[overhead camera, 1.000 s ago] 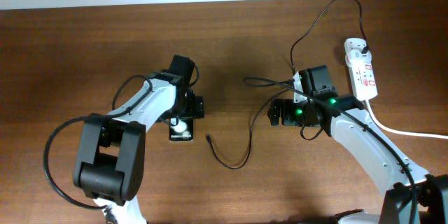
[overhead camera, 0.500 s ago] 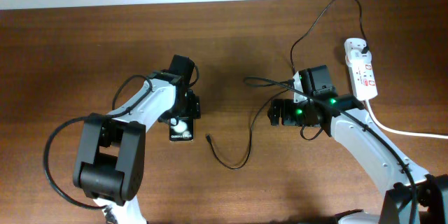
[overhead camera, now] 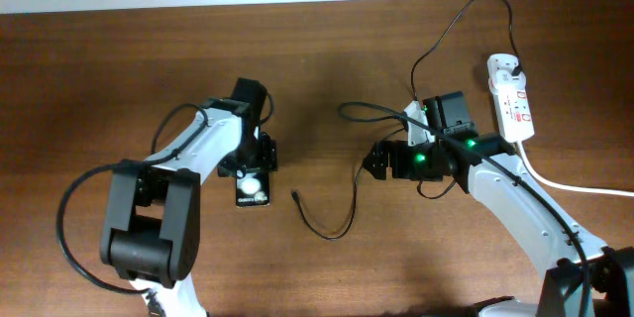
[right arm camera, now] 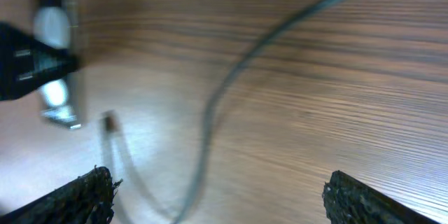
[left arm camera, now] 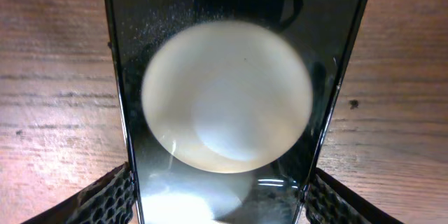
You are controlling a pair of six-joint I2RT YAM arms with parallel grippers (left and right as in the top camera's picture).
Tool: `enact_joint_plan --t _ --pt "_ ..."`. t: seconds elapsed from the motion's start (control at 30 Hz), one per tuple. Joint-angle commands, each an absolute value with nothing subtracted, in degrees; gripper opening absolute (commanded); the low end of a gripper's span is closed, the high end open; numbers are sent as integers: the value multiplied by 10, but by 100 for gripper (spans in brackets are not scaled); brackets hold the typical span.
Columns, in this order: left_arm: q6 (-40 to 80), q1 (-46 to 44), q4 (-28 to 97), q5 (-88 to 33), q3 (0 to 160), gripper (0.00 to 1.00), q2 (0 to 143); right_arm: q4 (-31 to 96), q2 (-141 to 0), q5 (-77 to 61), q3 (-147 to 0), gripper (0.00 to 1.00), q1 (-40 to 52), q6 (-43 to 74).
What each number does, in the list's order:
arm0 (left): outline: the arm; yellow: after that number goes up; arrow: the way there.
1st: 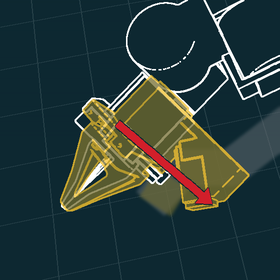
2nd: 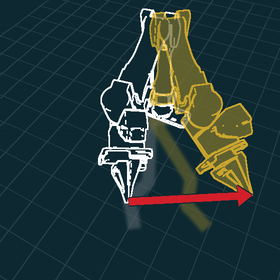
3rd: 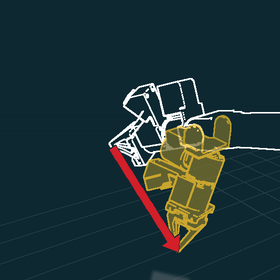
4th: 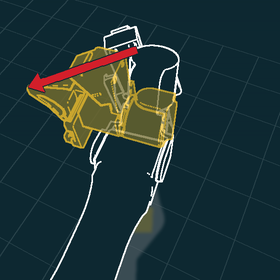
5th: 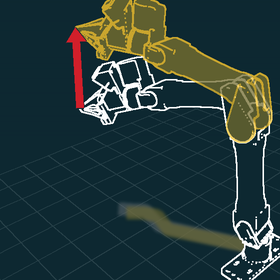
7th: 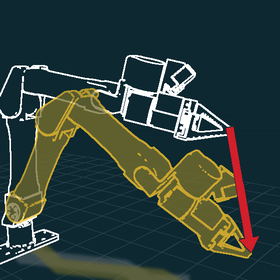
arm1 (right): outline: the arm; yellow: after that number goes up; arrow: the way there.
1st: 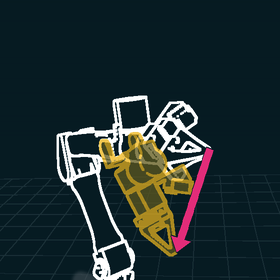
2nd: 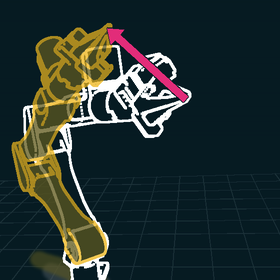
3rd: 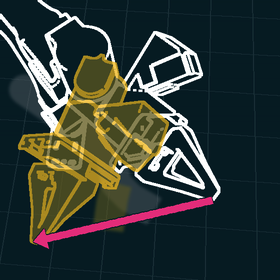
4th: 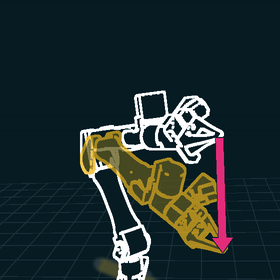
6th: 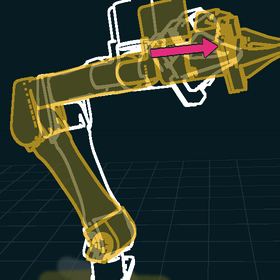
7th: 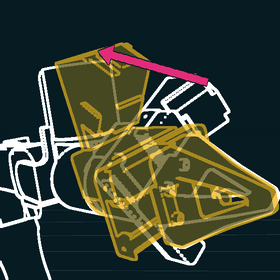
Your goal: Plug charger to phone and switch on socket
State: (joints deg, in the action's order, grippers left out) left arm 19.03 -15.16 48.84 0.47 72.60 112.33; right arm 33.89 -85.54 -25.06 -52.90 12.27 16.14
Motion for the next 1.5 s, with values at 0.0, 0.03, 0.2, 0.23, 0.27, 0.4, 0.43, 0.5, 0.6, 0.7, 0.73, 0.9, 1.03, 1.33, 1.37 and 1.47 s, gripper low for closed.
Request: enact_joint_plan --t 0.0,0.03,0.2,0.23,0.27,0.4,0.43,0.5,0.6,0.7,0.73,0.9,1.03,1.33,1.37,1.47 --pt "140 -122 489 -122 772 63 1129 331 -856 -356 -526 99 128 162" --pt "140 -114 489 -150 779 64 1129 332 -856 -361 -526 99 128 162" --pt "88 -84 481 -287 785 64 1129 290 -857 -362 -499 99 156 202" --pt "86 -83 481 -288 785 64 1129 258 -858 -362 -485 99 171 225" --pt "80 -83 482 -288 785 65 1129 217 -860 -362 -470 100 189 250" --pt "70 -84 486 -310 785 65 1129 100 -894 -352 -449 82 246 287" --pt "63 -84 488 -327 785 65 1129 50 -922 -338 -449 77 270 317" --pt "63 -84 489 -329 785 65 1129 0 -958 -322 -449 77 289 347" --pt "63 -85 490 -335 785 65 1129 -110 -1021 -324 -449 76 314 370" --pt "61 -85 490 -335 785 65 1129 -193 -1055 -323 -449 66 324 392" --pt "61 -85 490 -335 785 65 1129 -210 -1055 -321 -449 64 324 399" --pt "61 -85 490 -335 785 64 1129 -241 -1055 -259 -449 58 346 466" --pt "61 -98 490 -337 785 65 1129 -245 -1055 -217 -449 55 368 466" --pt "61 -116 488 -337 785 65 1129 -257 -1055 -204 -449 25 368 466" --pt "61 -117 488 -337 785 65 1129 -257 -1055 -208 -449 20 368 466" --pt "61 -120 488 -337 785 76 1129 -257 -1055 -228 -449 5 368 466"
